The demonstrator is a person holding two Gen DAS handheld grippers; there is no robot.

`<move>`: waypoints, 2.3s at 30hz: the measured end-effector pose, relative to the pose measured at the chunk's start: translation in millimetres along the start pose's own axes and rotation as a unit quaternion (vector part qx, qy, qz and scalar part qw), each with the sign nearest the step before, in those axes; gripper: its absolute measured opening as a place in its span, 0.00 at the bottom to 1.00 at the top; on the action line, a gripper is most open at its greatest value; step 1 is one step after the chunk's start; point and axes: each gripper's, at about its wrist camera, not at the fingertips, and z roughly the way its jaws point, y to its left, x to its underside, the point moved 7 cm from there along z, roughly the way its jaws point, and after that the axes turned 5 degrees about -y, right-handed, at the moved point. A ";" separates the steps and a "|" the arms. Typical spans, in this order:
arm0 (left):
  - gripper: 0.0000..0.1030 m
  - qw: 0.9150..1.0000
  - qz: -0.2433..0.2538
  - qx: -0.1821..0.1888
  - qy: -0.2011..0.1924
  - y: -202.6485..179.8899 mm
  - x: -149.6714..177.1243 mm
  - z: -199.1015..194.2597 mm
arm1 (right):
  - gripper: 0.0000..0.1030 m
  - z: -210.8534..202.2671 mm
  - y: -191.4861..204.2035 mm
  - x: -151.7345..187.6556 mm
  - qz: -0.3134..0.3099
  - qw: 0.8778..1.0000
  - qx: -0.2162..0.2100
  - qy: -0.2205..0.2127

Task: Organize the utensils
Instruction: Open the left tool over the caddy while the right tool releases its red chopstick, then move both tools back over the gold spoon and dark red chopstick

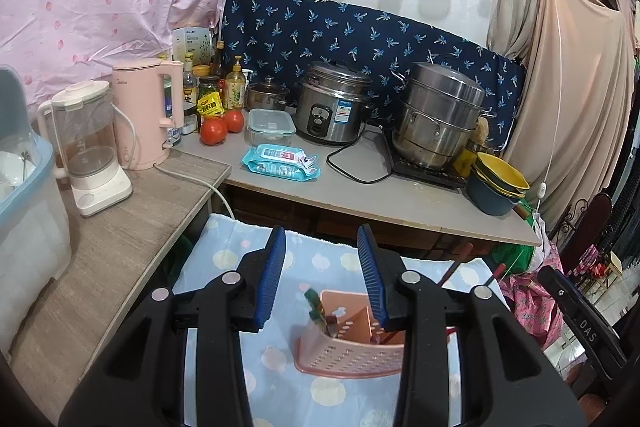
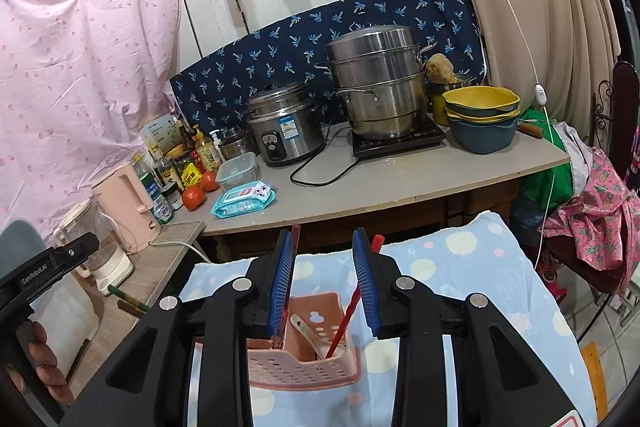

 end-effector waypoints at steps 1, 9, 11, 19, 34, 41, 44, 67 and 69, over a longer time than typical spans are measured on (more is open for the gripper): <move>0.34 1.000 -0.001 0.000 0.001 1.0 1.4 -4.0 | 0.30 -3.3 -0.4 1.6 0.000 1.000 0.000 0.001; 0.35 1.000 0.006 0.002 0.008 1.1 22.4 -37.0 | 0.30 -34.5 0.3 24.5 0.000 1.000 -0.002 0.015; 0.35 1.000 0.007 0.002 0.012 2.5 29.2 -44.6 | 0.30 -44.2 0.1 35.5 -0.001 1.000 -0.003 0.022; 0.34 0.999 0.018 0.003 0.031 2.6 64.3 -72.6 | 0.30 -74.5 -2.0 80.3 -0.003 0.999 -0.005 0.054; 0.34 0.993 0.026 -0.010 0.114 11.6 169.1 -100.0 | 0.30 -124.2 -5.9 185.8 -0.019 0.990 -0.005 0.140; 0.34 0.988 0.028 -0.018 0.152 20.3 213.4 -107.4 | 0.30 -142.3 -4.1 243.7 -0.024 0.981 -0.009 0.193; 0.34 0.985 0.029 -0.021 0.167 24.1 231.4 -111.9 | 0.30 -149.8 -0.3 262.2 -0.032 0.977 -0.011 0.208; 0.34 0.965 0.036 -0.046 0.257 50.4 330.9 -131.8 | 0.29 -175.9 28.4 332.9 -0.075 0.960 -0.045 0.267; 0.34 0.964 0.035 -0.047 0.260 52.4 334.0 -132.7 | 0.27 -177.2 32.6 337.6 -0.080 0.958 -0.051 0.271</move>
